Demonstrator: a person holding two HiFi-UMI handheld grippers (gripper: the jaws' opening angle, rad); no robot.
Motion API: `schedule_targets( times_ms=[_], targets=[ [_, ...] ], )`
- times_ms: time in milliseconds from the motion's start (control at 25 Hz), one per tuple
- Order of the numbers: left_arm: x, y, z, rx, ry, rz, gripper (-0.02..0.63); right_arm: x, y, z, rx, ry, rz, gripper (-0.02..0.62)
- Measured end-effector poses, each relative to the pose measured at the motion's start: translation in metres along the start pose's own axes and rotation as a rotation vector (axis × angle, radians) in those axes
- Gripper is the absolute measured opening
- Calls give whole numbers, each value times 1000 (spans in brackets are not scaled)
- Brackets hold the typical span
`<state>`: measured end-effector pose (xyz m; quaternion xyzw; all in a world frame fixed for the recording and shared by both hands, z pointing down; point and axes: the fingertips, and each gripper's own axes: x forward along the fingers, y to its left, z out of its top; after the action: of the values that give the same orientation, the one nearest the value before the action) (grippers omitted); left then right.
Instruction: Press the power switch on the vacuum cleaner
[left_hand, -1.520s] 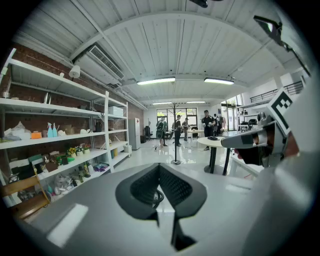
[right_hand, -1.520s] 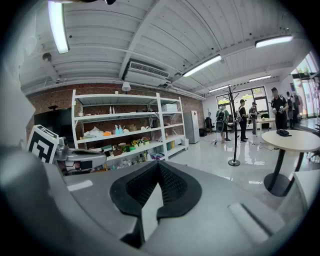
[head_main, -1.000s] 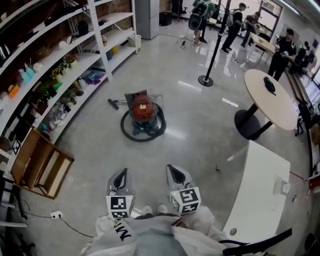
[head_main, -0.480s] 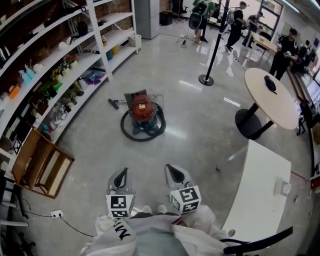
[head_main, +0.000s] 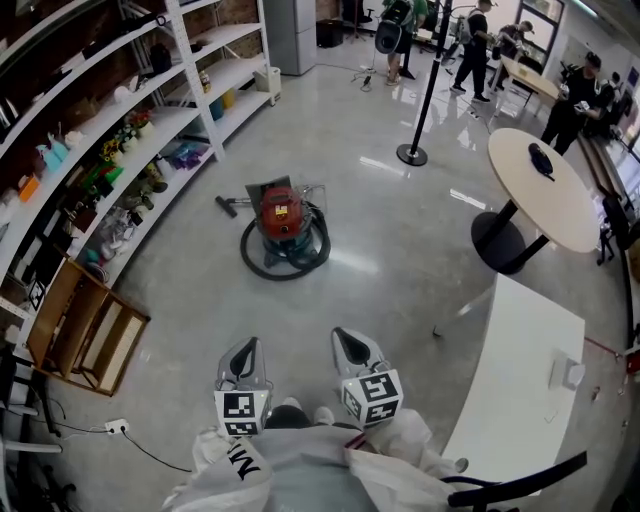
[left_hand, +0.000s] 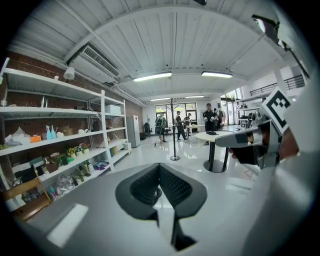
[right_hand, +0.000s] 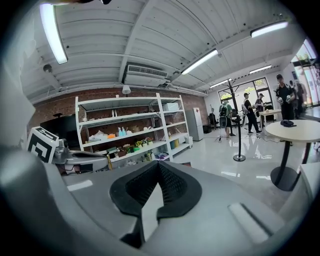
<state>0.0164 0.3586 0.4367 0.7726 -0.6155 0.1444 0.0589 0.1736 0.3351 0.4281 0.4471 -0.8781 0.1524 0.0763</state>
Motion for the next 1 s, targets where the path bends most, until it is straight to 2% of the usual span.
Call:
schedule_targets(
  times_ms=[480, 1000],
  targets=[
    [20, 5, -2, -1, 9, -13, 0, 16, -9, 1, 4, 13, -13, 0],
    [69, 49, 1, -35, 21, -17, 0, 80, -13, 11, -12, 60, -15, 0]
  ],
)
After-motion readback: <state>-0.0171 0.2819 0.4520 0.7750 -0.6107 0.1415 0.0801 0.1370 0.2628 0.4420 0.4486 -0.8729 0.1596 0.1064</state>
